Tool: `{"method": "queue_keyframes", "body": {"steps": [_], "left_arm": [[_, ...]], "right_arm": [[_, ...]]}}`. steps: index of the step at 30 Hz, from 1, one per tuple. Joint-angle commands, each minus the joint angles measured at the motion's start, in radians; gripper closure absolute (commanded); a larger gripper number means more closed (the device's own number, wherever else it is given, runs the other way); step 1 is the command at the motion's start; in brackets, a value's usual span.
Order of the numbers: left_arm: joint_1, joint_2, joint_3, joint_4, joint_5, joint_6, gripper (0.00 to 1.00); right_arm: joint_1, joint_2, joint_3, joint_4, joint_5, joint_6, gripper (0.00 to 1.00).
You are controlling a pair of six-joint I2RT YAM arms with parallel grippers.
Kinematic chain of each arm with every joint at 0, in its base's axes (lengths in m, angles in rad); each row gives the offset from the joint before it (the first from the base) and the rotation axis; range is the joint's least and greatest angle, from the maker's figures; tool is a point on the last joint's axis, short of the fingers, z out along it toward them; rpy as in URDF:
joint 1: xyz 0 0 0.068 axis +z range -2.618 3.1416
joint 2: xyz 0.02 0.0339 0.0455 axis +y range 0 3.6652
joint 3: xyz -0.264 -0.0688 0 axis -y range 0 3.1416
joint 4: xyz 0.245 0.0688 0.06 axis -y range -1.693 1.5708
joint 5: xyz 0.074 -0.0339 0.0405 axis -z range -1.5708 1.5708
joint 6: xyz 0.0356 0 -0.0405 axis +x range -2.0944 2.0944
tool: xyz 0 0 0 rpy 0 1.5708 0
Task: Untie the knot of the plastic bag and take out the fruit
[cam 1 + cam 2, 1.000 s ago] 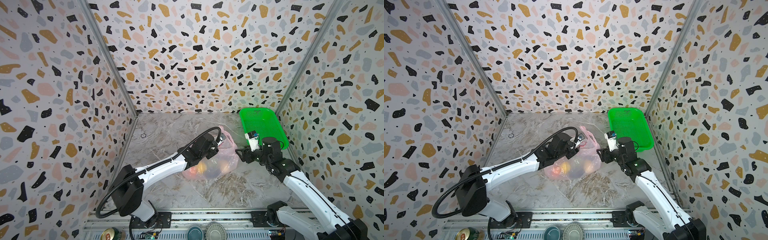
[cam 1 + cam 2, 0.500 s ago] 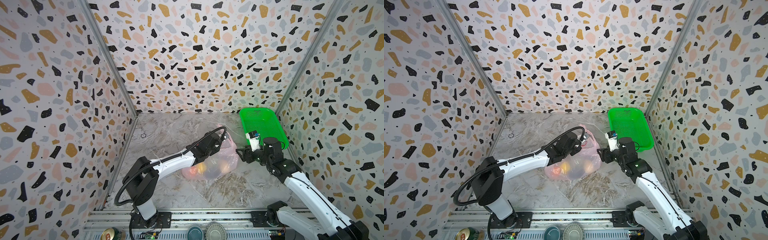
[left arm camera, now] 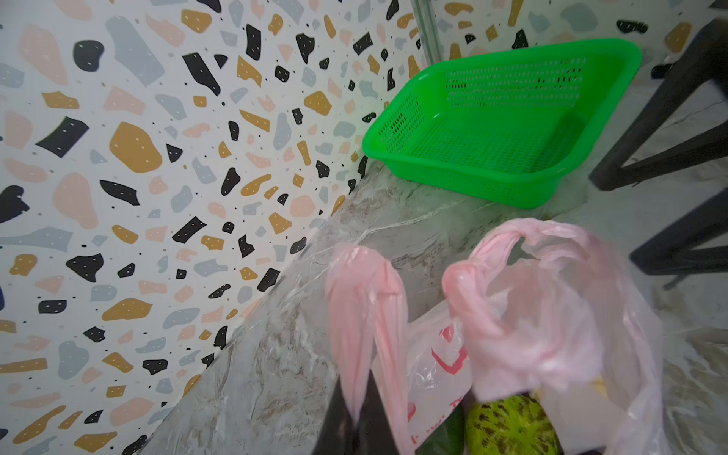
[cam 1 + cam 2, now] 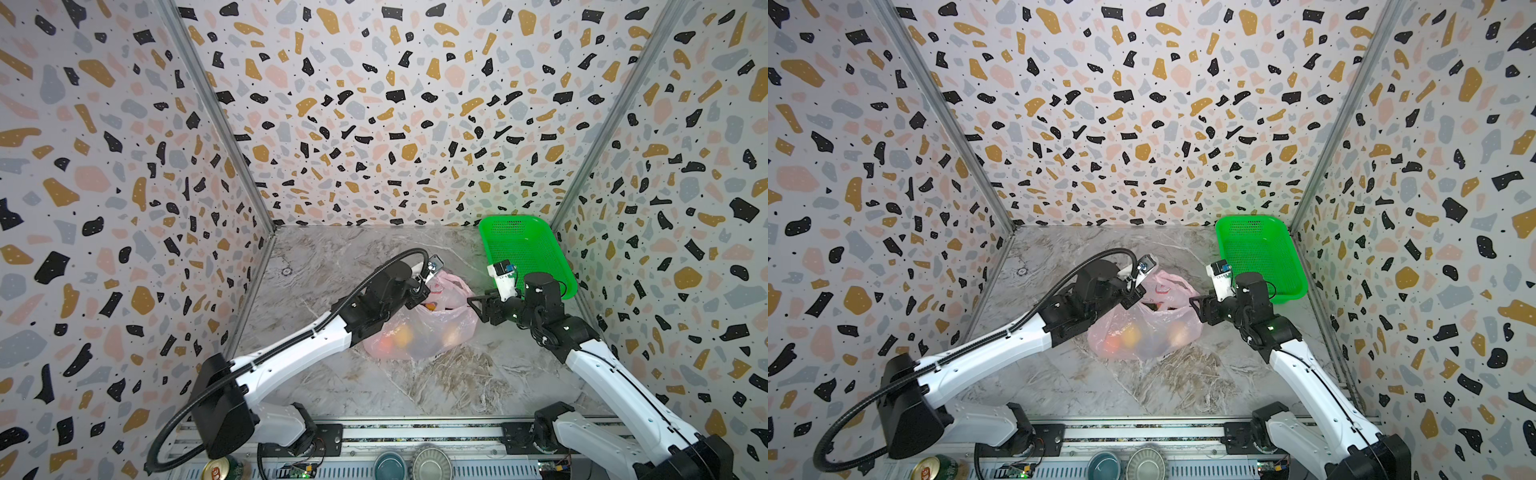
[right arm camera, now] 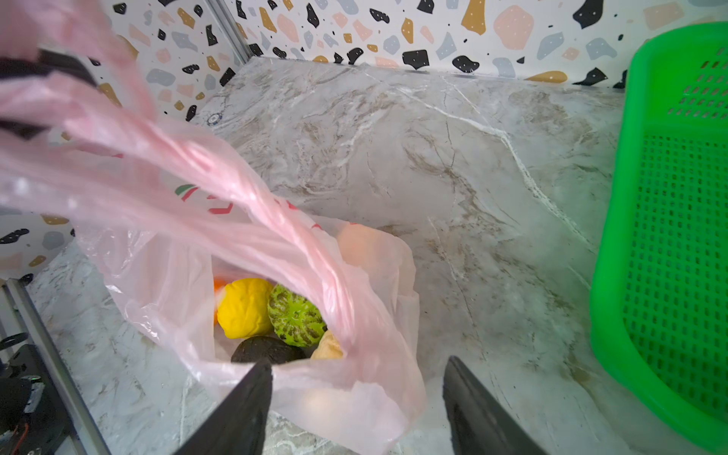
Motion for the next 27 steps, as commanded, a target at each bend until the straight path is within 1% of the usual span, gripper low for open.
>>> {"method": "queue_keyframes", "body": {"steps": [1, 5, 7, 10, 12, 15, 18, 20, 22, 23, 24, 26, 27], "left_arm": [[-0.002, -0.078, -0.052, -0.022, 0.087, -0.051, 1.00], [-0.002, -0.156, -0.090, -0.035, 0.130, -0.086, 1.00], [-0.003, -0.189, -0.101, -0.044, 0.151, -0.107, 1.00], [-0.003, -0.244, -0.122, -0.053, 0.169, -0.131, 1.00], [-0.003, -0.282, -0.140, -0.051, 0.183, -0.144, 1.00], [-0.003, -0.337, -0.168, -0.051, 0.209, -0.162, 1.00], [-0.002, -0.377, -0.186, -0.071, 0.231, -0.169, 1.00], [-0.003, -0.393, -0.195, -0.085, 0.242, -0.171, 1.00], [-0.003, -0.403, -0.204, -0.092, 0.247, -0.172, 1.00], [-0.003, -0.406, -0.207, -0.091, 0.248, -0.173, 1.00], [-0.003, -0.410, -0.212, -0.089, 0.249, -0.173, 1.00], [-0.003, -0.407, -0.215, -0.087, 0.246, -0.168, 1.00], [-0.003, -0.405, -0.216, -0.086, 0.243, -0.163, 1.00]], "right_arm": [[0.000, 0.024, 0.070, 0.052, -0.072, -0.016, 0.25], [0.018, 0.077, 0.133, 0.048, -0.126, -0.076, 0.08], [0.051, 0.110, 0.168, 0.031, -0.114, -0.127, 0.00], [0.107, 0.170, 0.221, -0.003, -0.085, -0.206, 0.01], [0.134, 0.220, 0.258, -0.025, -0.078, -0.248, 0.01], [0.169, 0.307, 0.307, -0.047, -0.035, -0.297, 0.01], [0.188, 0.381, 0.334, -0.028, 0.038, -0.314, 0.01], [0.192, 0.421, 0.357, -0.002, 0.068, -0.319, 0.01], [0.197, 0.462, 0.383, 0.023, 0.074, -0.337, 0.00], [0.199, 0.479, 0.399, 0.030, 0.073, -0.352, 0.02], [0.201, 0.503, 0.418, 0.026, 0.070, -0.366, 0.07], [0.202, 0.550, 0.460, 0.006, 0.047, -0.406, 0.20], [0.203, 0.573, 0.480, -0.008, 0.035, -0.422, 0.28]]}}
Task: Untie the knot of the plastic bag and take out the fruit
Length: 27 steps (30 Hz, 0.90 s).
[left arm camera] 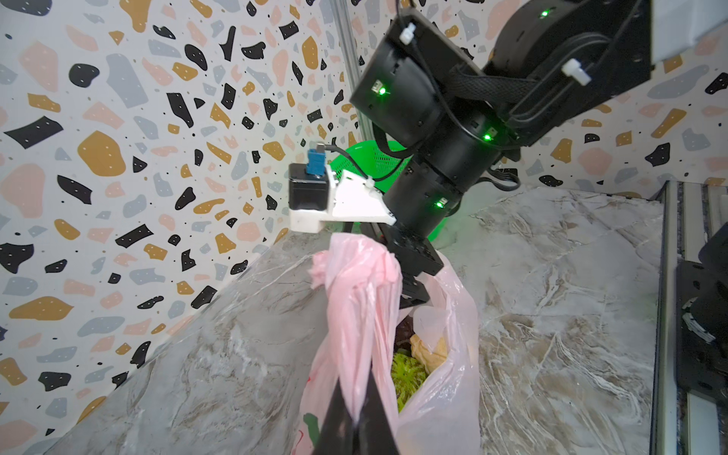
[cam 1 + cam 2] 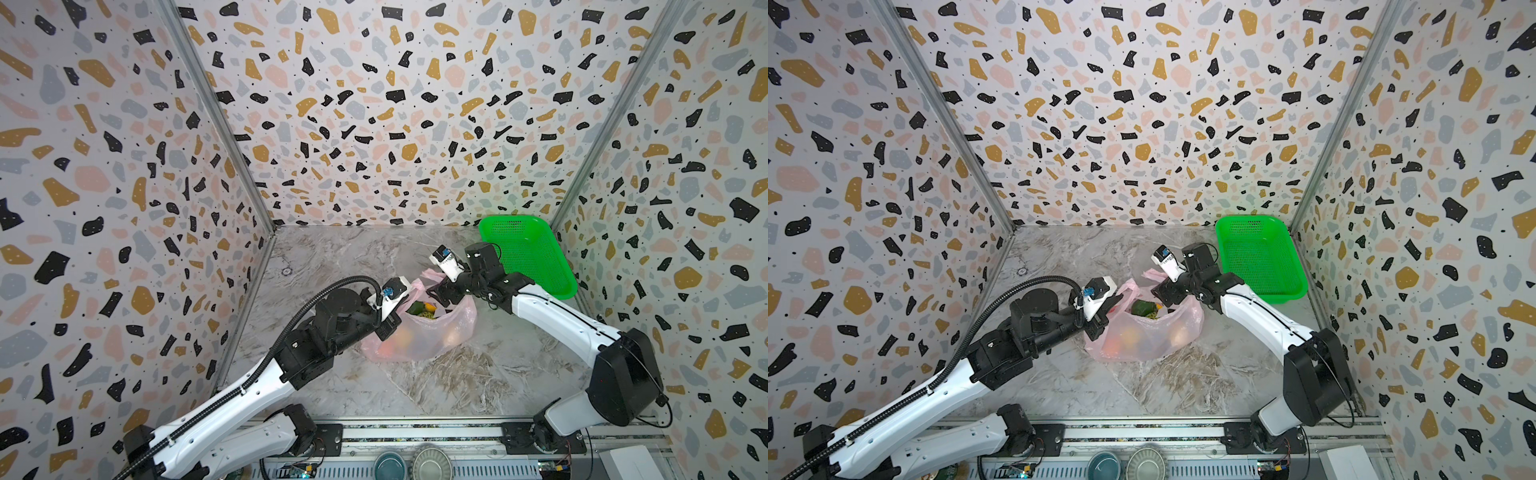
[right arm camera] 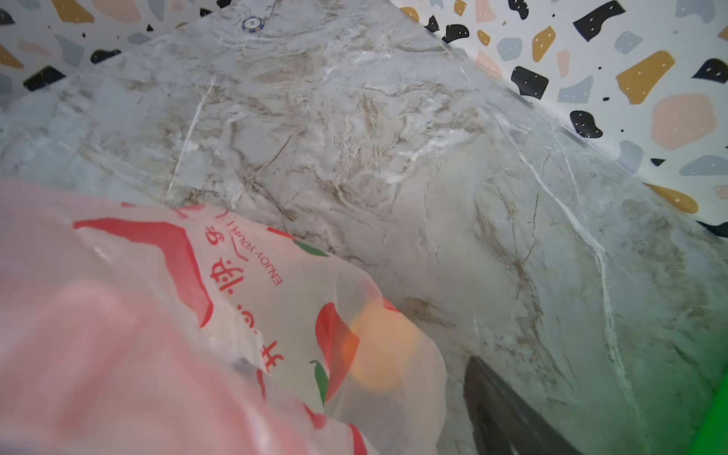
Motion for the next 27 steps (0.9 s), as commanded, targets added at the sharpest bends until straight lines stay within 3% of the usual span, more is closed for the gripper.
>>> {"method": "queue_keyframes", "body": {"steps": [1, 4, 6, 7, 11, 18, 27], "left_arm": [[-0.003, -0.006, -0.009, 0.019, 0.010, -0.001, 1.00], [-0.002, -0.001, -0.009, 0.024, -0.002, 0.020, 1.00], [0.001, 0.003, -0.014, 0.033, -0.011, 0.041, 1.00], [0.001, 0.006, -0.013, 0.037, -0.013, 0.050, 1.00], [0.024, 0.034, 0.002, 0.058, 0.009, 0.082, 1.00], [0.087, 0.091, 0.057, 0.059, 0.084, 0.136, 1.00], [0.141, 0.118, 0.123, 0.079, -0.015, 0.160, 1.00]], "right_arm": [[0.007, 0.041, 0.097, -0.025, -0.024, -0.090, 0.39], [0.001, 0.092, 0.139, -0.046, 0.017, -0.087, 0.79], [-0.004, 0.107, 0.151, -0.036, 0.094, -0.049, 0.96], [-0.009, 0.107, 0.151, -0.029, 0.127, -0.034, 1.00], [-0.044, 0.069, 0.127, 0.002, 0.244, 0.040, 1.00], [-0.102, -0.014, 0.108, -0.115, 0.337, 0.146, 1.00], [-0.076, -0.131, 0.053, -0.208, 0.305, 0.234, 1.00]]}}
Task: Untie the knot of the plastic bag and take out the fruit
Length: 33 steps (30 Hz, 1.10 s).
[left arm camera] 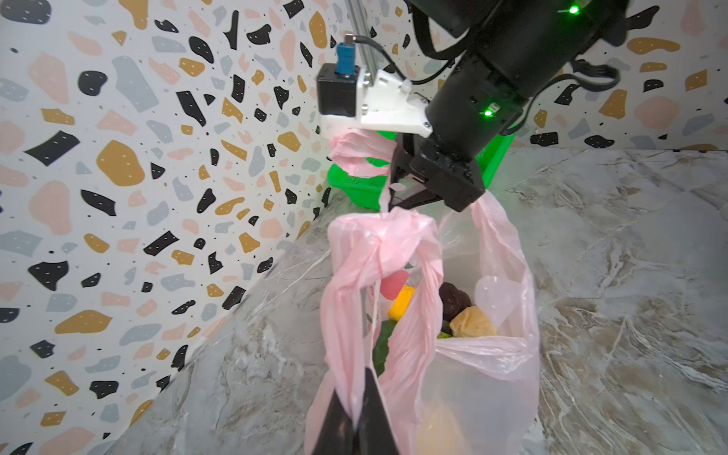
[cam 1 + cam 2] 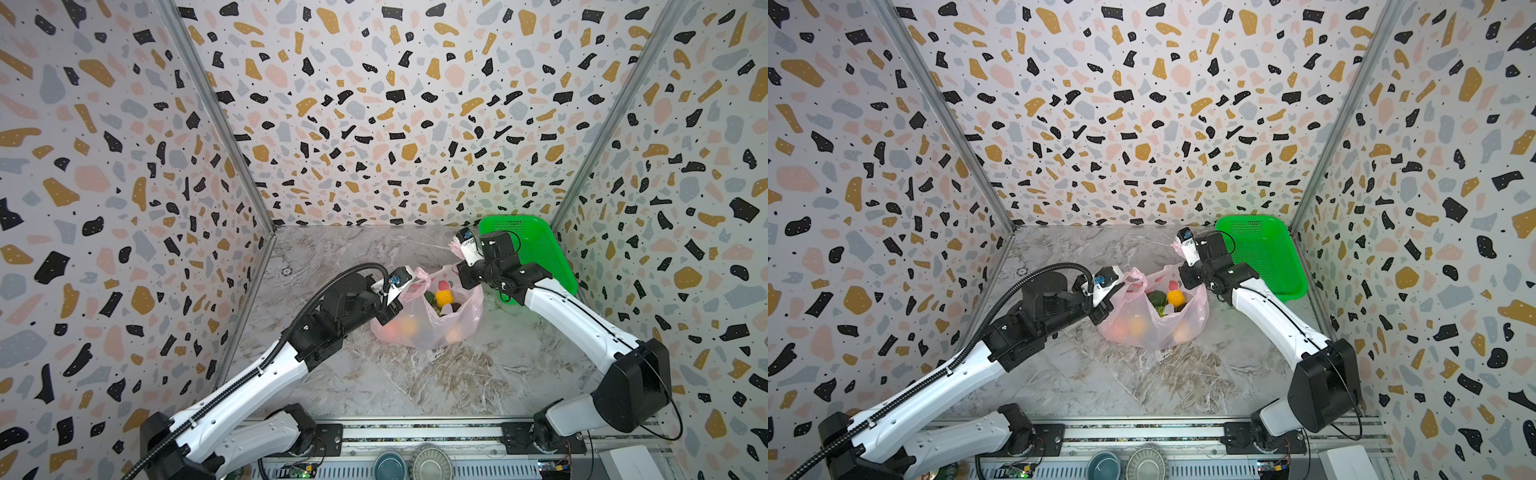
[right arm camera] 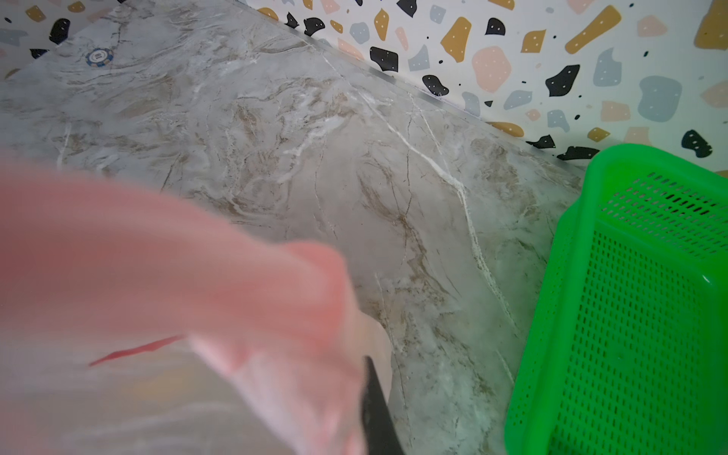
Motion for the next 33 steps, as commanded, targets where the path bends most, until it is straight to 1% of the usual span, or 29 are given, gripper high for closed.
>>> {"method": "queue_keyframes", "body": {"steps": [1, 3, 6, 7, 8, 9, 10, 13, 16, 18, 21, 22, 24, 27, 28, 30, 31, 32, 33], "left_arm": [[0.022, 0.006, 0.070, 0.049, -0.048, 0.021, 1.00], [0.028, 0.015, 0.088, 0.051, -0.053, 0.023, 0.99], [0.032, 0.032, 0.107, 0.052, -0.062, 0.019, 0.85], [0.033, 0.037, 0.111, 0.047, -0.063, 0.014, 0.76], [0.033, 0.040, 0.114, 0.043, -0.068, 0.001, 0.63], [0.033, 0.042, 0.118, 0.034, -0.070, -0.016, 0.55], [0.033, 0.039, 0.118, 0.024, -0.068, -0.038, 0.49], [0.033, 0.001, 0.096, -0.002, -0.097, -0.123, 0.38], [0.032, -0.083, 0.048, -0.014, -0.150, -0.215, 0.34], [0.023, -0.141, 0.018, -0.029, -0.194, -0.250, 0.29], [-0.005, -0.206, 0.001, -0.089, -0.263, -0.265, 0.28], [-0.016, -0.222, -0.003, -0.107, -0.265, -0.264, 0.29], [-0.039, -0.233, -0.005, -0.136, -0.237, -0.272, 0.30], [-0.081, -0.204, -0.015, -0.169, -0.202, -0.346, 0.32], [-0.104, -0.187, -0.026, -0.169, -0.205, -0.390, 0.27], [-0.152, -0.161, -0.050, -0.161, -0.248, -0.482, 0.16], [-0.185, -0.152, -0.066, -0.146, -0.295, -0.530, 0.07], [-0.215, -0.146, -0.084, -0.130, -0.336, -0.572, 0.00], [-0.238, -0.145, -0.099, -0.108, -0.367, -0.599, 0.00]], "right_arm": [[0.003, -0.053, -0.011, -0.063, 0.047, 0.061, 1.00], [0.003, -0.063, -0.009, -0.078, 0.040, 0.065, 1.00], [0.003, -0.070, 0.004, -0.107, 0.040, 0.072, 1.00], [0.003, -0.076, 0.006, -0.112, 0.038, 0.075, 1.00], [0.005, -0.082, 0.007, -0.112, 0.031, 0.081, 1.00], [0.005, -0.089, 0.009, -0.111, 0.023, 0.086, 1.00], [0.005, -0.092, 0.011, -0.111, 0.017, 0.093, 1.00], [0.015, -0.090, 0.019, -0.114, 0.011, 0.105, 1.00], [0.028, -0.083, 0.017, -0.112, 0.012, 0.114, 1.00], [0.032, -0.083, 0.013, -0.108, 0.013, 0.120, 1.00], [0.037, -0.085, 0.009, -0.103, 0.011, 0.130, 1.00], [0.039, -0.086, 0.008, -0.102, 0.008, 0.132, 1.00], [0.042, -0.086, 0.008, -0.102, 0.008, 0.137, 1.00], [0.043, -0.084, 0.013, -0.103, 0.008, 0.144, 1.00], [0.043, -0.085, 0.014, -0.103, 0.008, 0.147, 1.00], [0.044, -0.087, 0.016, -0.103, 0.006, 0.152, 1.00], [0.044, -0.088, 0.017, -0.102, 0.002, 0.155, 1.00], [0.044, -0.089, 0.019, -0.100, -0.001, 0.160, 1.00], [0.045, -0.090, 0.020, -0.100, -0.004, 0.163, 1.00]]}}
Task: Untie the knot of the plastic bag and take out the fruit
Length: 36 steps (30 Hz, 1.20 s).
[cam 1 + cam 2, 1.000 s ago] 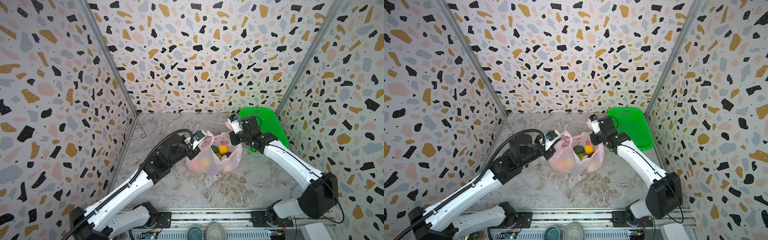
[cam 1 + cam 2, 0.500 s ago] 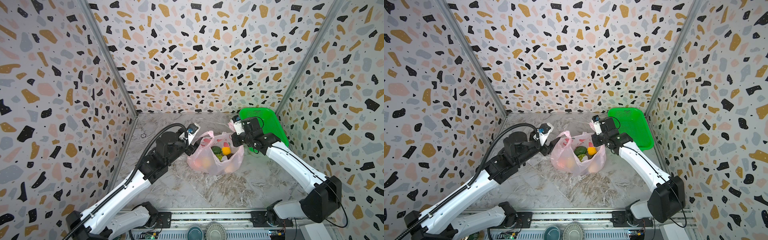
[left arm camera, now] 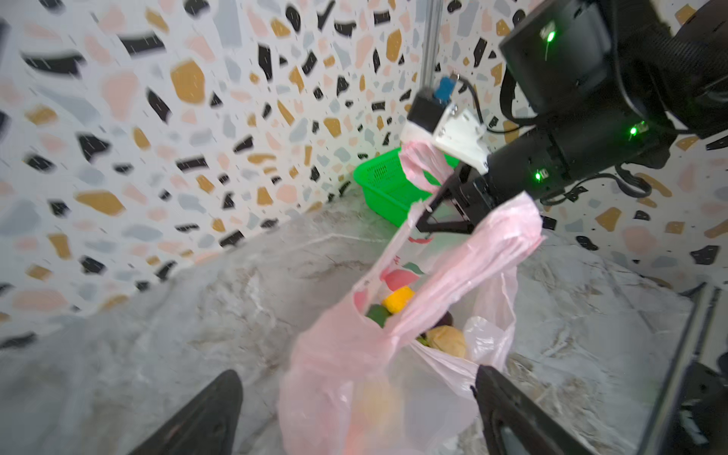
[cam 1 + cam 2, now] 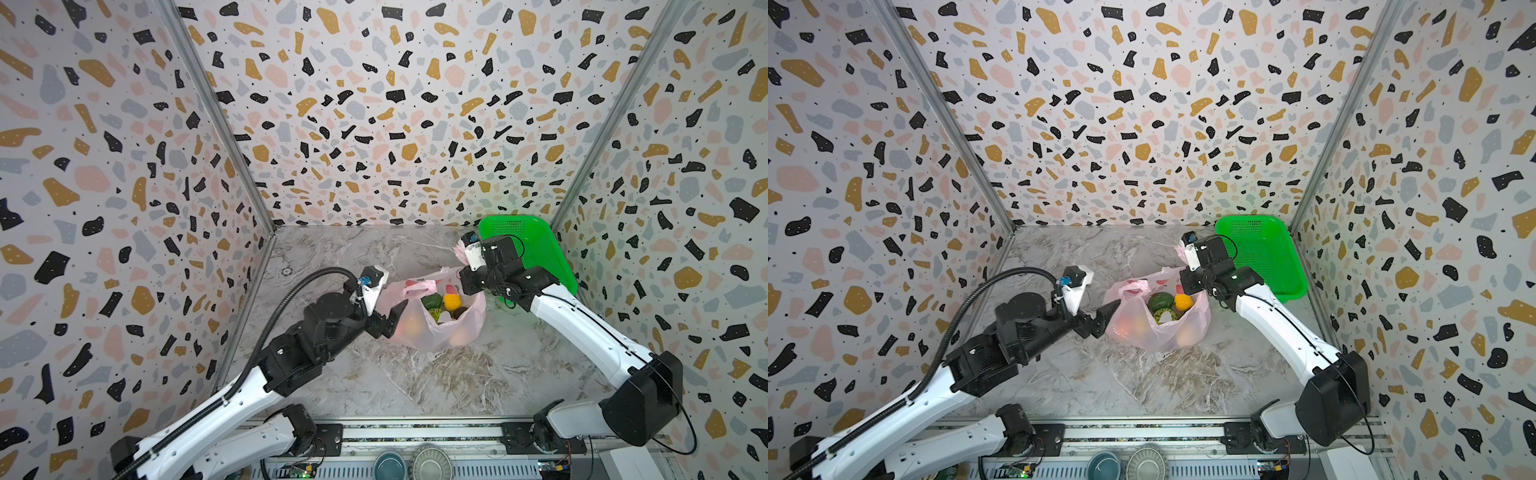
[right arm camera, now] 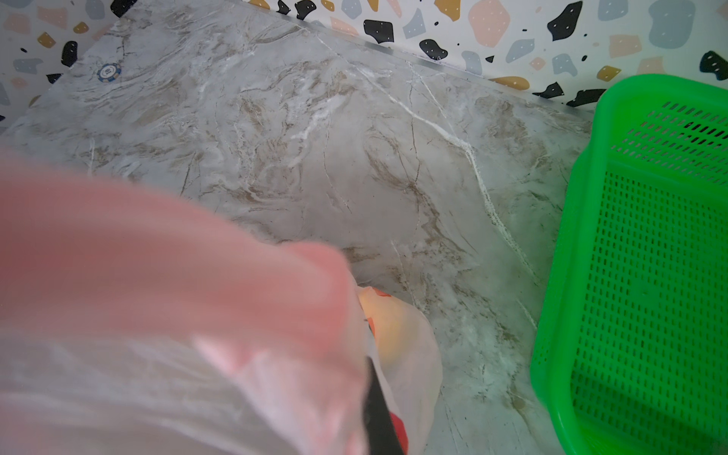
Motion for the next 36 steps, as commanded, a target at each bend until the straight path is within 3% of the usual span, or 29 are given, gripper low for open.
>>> {"method": "queue_keyframes", "body": {"steps": [1, 6, 11, 14, 20, 27, 36], "left_arm": [[-0.074, 0.020, -0.057, 0.040, -0.125, -0.180, 0.00], [-0.132, 0.081, -0.044, 0.050, -0.213, -0.272, 0.00], [-0.210, 0.173, 0.023, 0.036, -0.515, -0.445, 0.00], [-0.232, 0.242, 0.084, -0.013, -0.614, -0.530, 0.00], [-0.236, 0.313, 0.119, -0.002, -0.656, -0.660, 0.00], [-0.216, 0.419, 0.159, -0.018, -0.658, -0.667, 0.01], [-0.068, 0.420, 0.084, 0.018, -0.587, -0.650, 0.01]], "right_arm": [[0.006, -0.035, 0.027, -0.010, -0.018, 0.027, 1.00], [0.014, -0.035, 0.046, -0.018, -0.028, 0.043, 1.00], [0.027, -0.050, 0.045, -0.018, -0.025, 0.062, 1.00], [0.033, -0.057, 0.039, -0.017, -0.027, 0.075, 1.00], [0.044, -0.064, 0.039, -0.013, -0.023, 0.090, 1.00], [0.046, -0.071, 0.044, -0.010, -0.019, 0.094, 1.00], [0.046, -0.081, 0.044, -0.002, -0.016, 0.087, 1.00]]}}
